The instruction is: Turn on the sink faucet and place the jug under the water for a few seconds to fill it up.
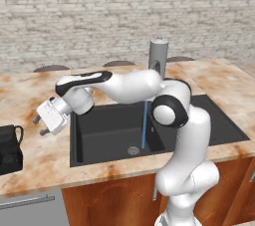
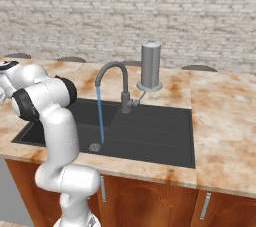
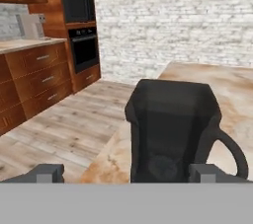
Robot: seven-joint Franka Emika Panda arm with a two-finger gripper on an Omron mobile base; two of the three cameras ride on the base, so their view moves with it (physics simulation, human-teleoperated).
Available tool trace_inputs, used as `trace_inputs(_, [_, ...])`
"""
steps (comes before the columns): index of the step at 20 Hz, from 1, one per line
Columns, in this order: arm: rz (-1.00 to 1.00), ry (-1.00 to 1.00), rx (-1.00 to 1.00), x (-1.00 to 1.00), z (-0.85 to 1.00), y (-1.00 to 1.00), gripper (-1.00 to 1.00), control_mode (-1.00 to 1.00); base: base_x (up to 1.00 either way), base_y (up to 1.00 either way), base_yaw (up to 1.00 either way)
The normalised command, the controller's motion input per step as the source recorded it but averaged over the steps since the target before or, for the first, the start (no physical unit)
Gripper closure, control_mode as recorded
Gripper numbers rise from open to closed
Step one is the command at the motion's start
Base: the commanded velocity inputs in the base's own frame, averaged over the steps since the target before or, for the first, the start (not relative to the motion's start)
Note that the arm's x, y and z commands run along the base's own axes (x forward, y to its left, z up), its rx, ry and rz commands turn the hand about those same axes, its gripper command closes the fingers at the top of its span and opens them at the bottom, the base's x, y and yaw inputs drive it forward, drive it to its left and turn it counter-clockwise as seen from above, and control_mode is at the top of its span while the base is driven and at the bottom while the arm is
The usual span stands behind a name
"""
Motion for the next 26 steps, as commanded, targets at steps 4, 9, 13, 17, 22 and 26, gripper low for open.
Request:
trace_inputs(4, [0.0, 0.0, -0.02, 0.19, -0.19, 0.04, -1.0, -1.0, 0.0, 0.0, 0.0])
trace_inputs(9, [0.0, 0.0, -0.02, 0.16, -0.16, 0.12, -1.0, -1.0, 0.0, 0.0, 0.0])
trace_inputs(13, [0.0, 0.0, -0.03, 0.11, -0.14, 0.35, -1.0, -1.0, 0.0, 0.0, 0.0])
trace_inputs(17, [0.0, 0.0, -0.04, 0.02, -0.15, 0.36, -1.0, -1.0, 0.0, 0.0, 0.0])
trace_inputs(22, [0.0, 0.0, -0.01, 0.09, -0.05, 0.16, -1.0, -1.0, 0.0, 0.0, 0.0])
trace_inputs(26, [0.0, 0.0, 0.0, 0.15, 0.0, 0.0, -1.0, -1.0, 0.0, 0.0, 0.0])
